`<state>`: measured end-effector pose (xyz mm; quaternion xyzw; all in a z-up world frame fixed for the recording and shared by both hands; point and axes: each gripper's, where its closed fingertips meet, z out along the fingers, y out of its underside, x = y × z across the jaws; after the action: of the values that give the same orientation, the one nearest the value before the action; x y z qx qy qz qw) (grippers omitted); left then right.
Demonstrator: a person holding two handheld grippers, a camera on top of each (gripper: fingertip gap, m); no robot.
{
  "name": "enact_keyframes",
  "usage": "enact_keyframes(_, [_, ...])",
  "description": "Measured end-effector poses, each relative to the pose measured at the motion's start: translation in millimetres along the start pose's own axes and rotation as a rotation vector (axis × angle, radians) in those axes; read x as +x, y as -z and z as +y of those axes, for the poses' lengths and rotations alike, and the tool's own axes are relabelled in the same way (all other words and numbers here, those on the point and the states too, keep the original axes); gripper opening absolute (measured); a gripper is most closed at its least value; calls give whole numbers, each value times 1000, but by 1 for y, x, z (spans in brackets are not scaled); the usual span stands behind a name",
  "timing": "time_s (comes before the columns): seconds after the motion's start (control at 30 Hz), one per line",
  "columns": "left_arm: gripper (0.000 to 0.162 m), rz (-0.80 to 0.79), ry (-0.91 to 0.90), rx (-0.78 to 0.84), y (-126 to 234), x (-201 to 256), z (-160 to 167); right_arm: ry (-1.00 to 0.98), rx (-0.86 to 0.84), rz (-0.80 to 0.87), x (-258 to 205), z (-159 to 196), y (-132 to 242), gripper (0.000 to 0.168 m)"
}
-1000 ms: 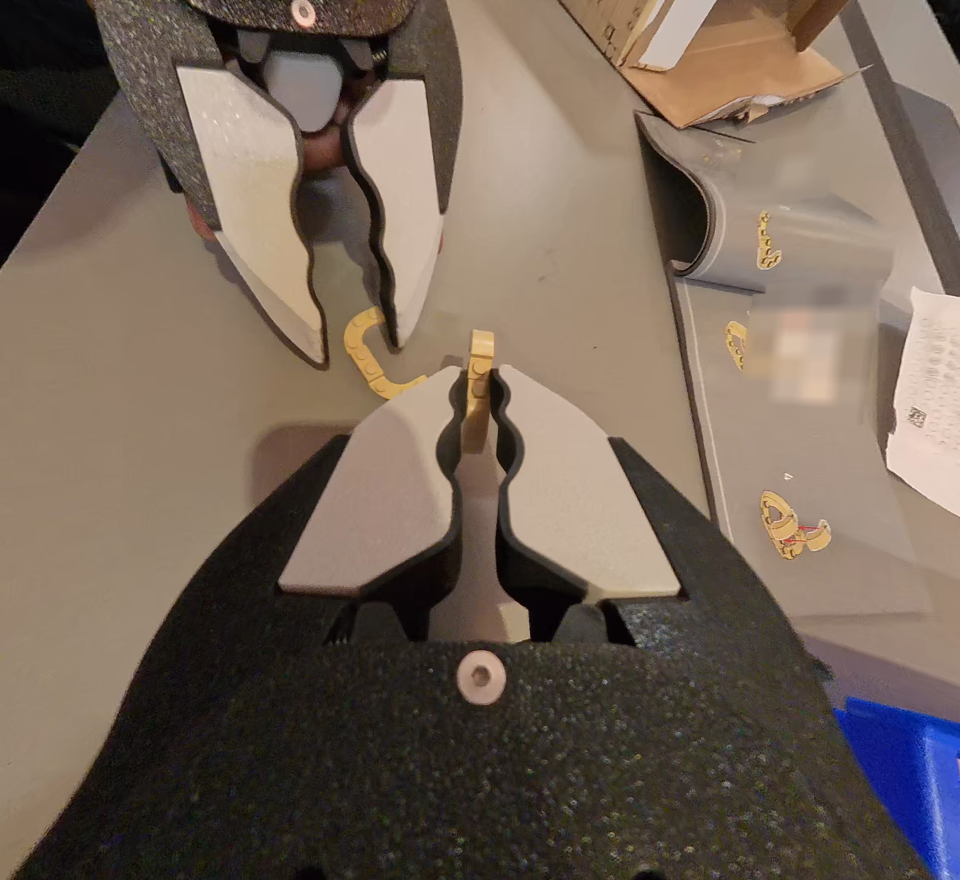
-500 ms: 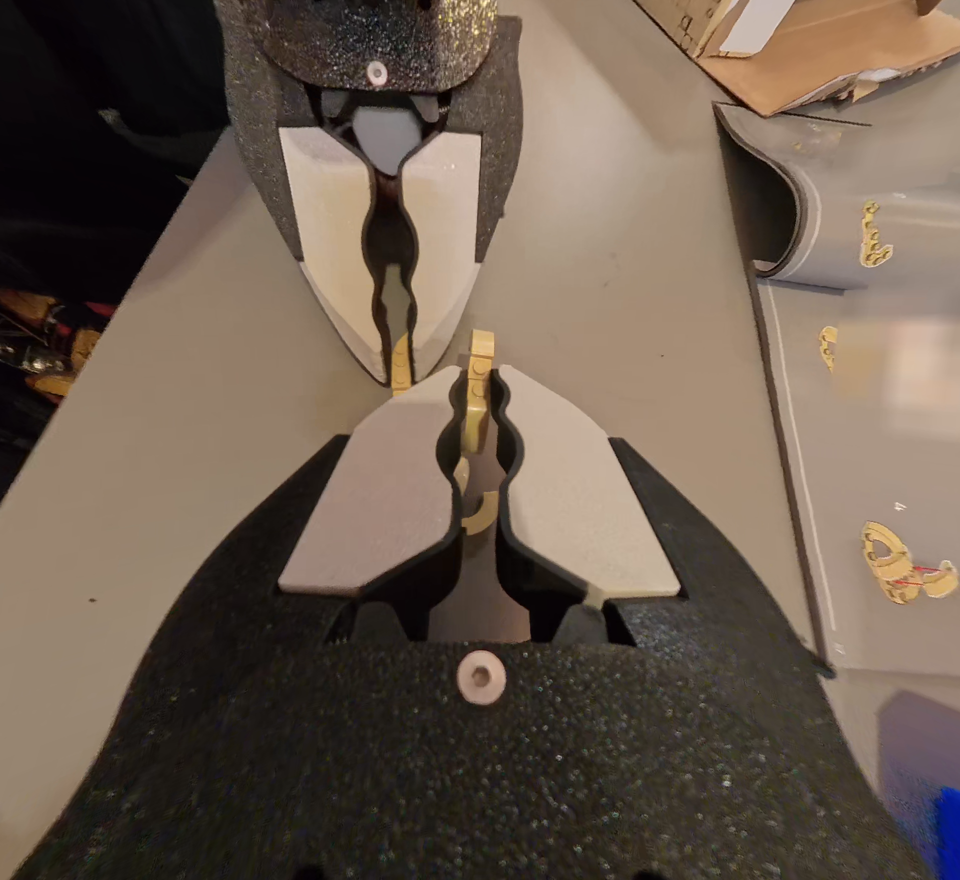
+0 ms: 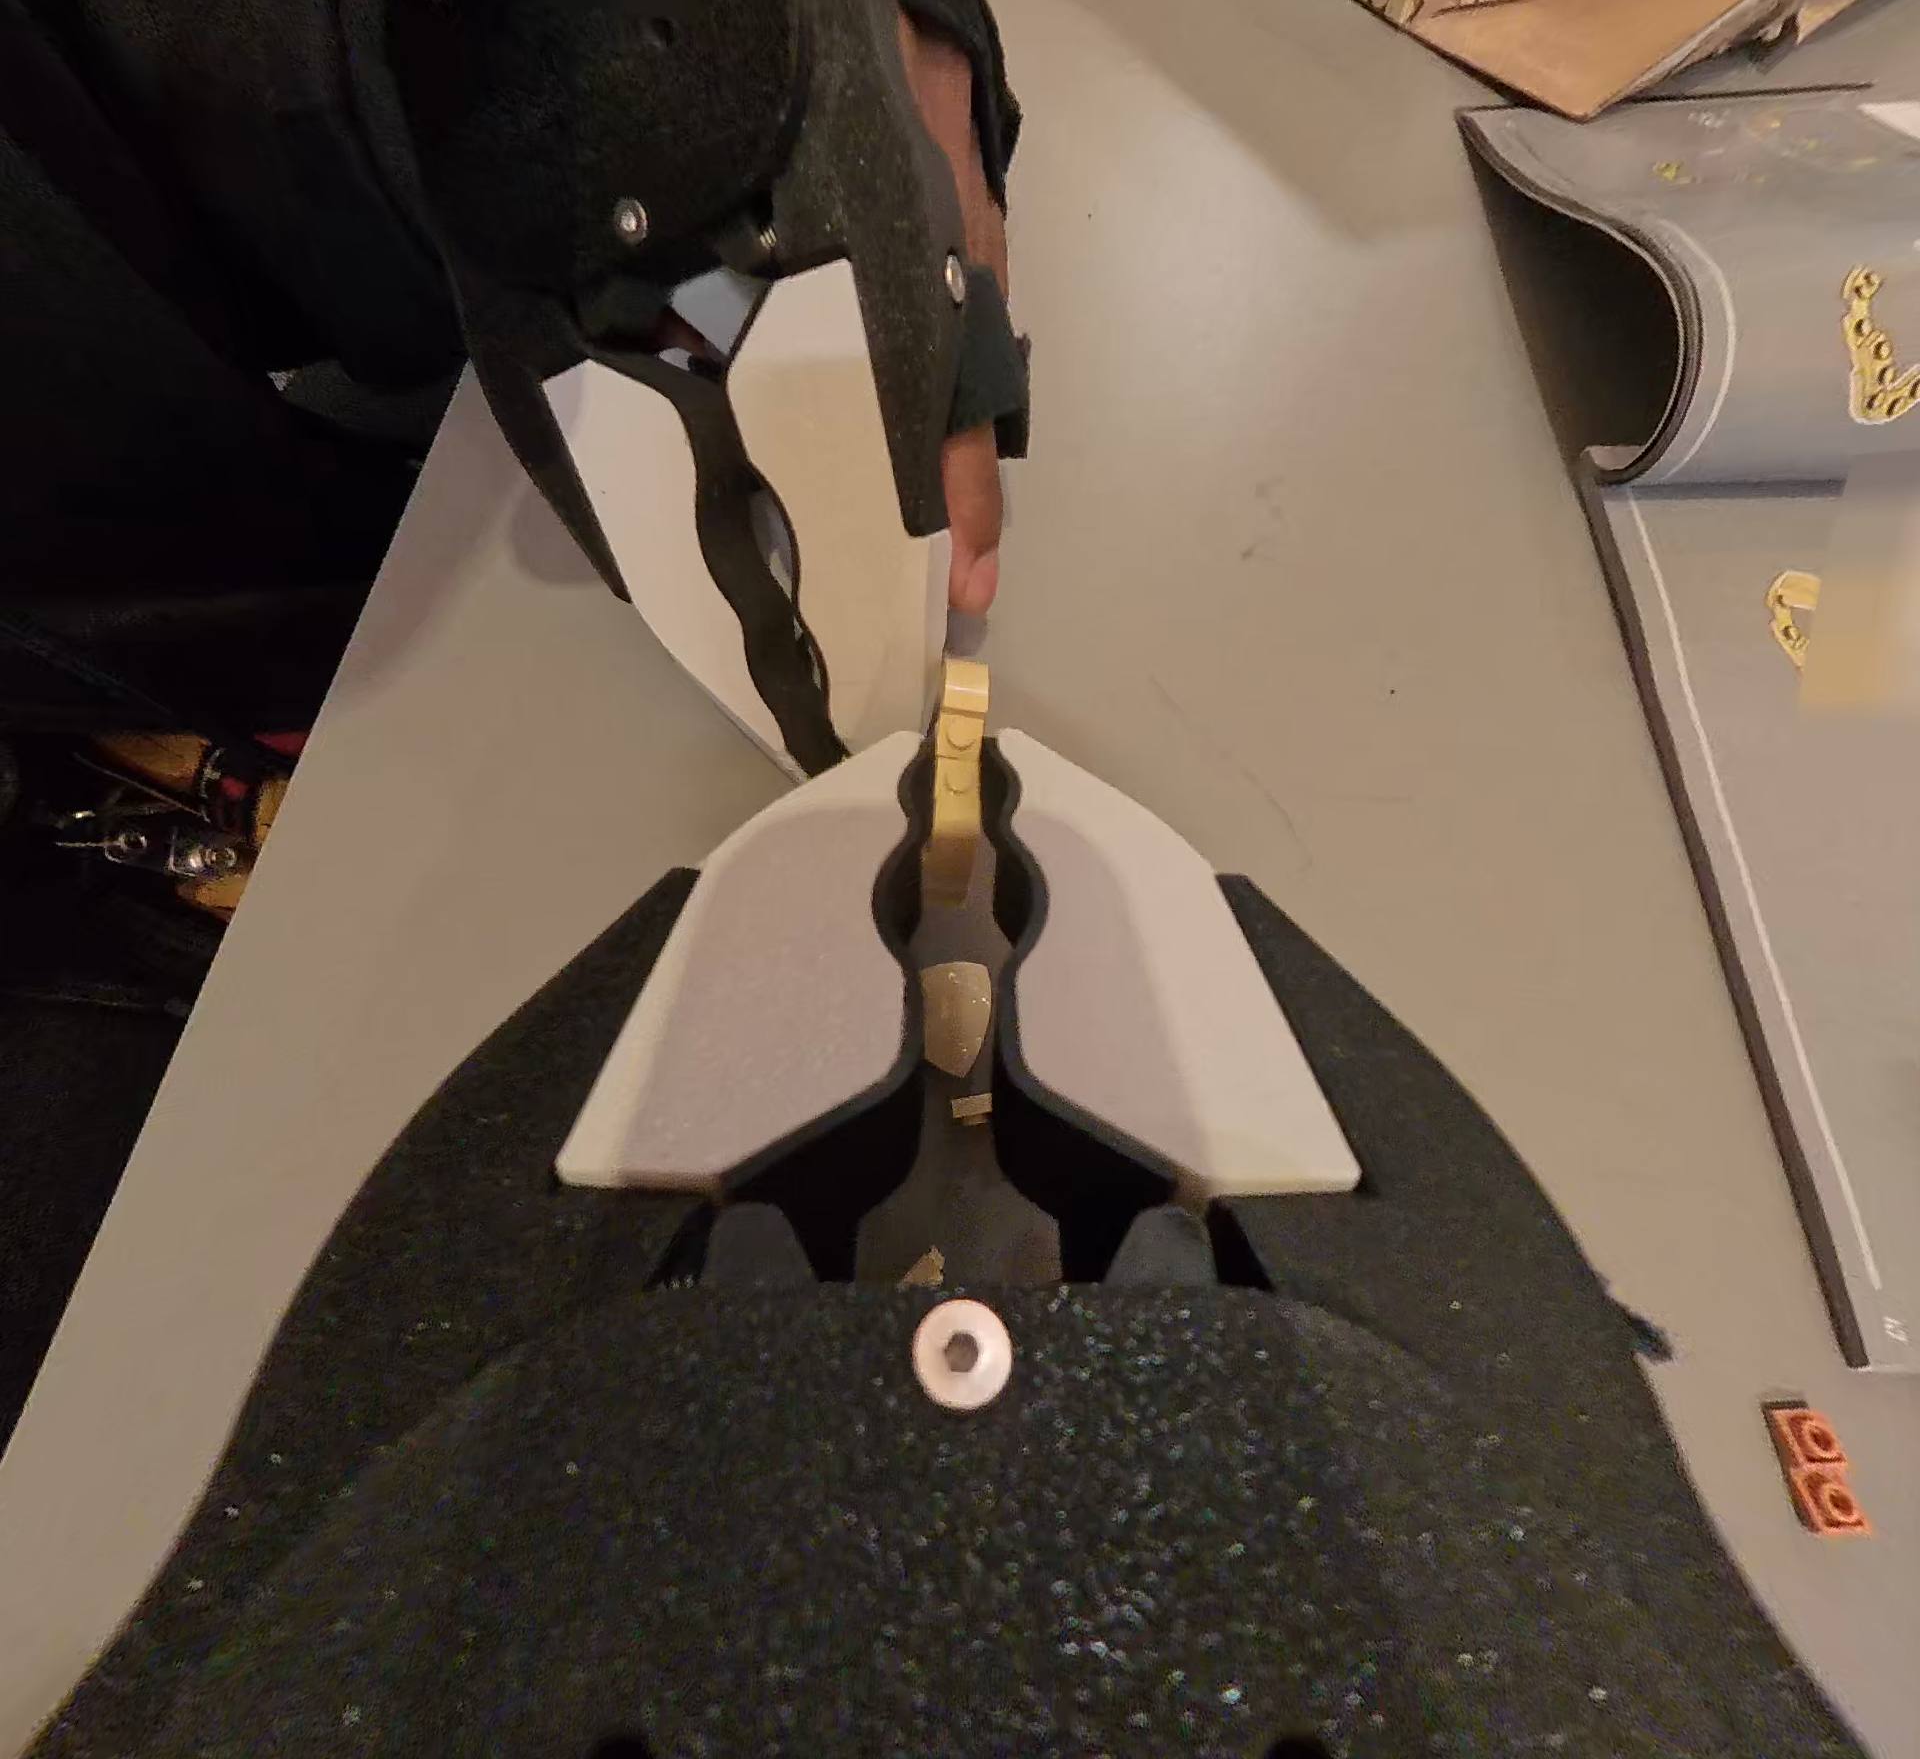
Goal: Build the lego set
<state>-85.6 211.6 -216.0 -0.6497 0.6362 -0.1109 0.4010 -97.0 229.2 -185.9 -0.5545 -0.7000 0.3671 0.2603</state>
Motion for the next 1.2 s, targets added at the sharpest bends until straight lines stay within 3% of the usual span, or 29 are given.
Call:
enact_keyframes(0.17, [9,-3,27,14,1,-2,0,-38,-1,2,2,1,0,8])
enact_keyframes(0.43, [25,-12,118,51,11,-3,3,-57,-24,12,5,4,2,8])
enact_keyframes(0.7, [24,-101,298,131,37,-13,8,27,-94,-11,-2,11,-3,8])
enact_keyframes(1.2, [21,-103,389,82,33,-28,23,71,-125,3,1,4,-5,8])
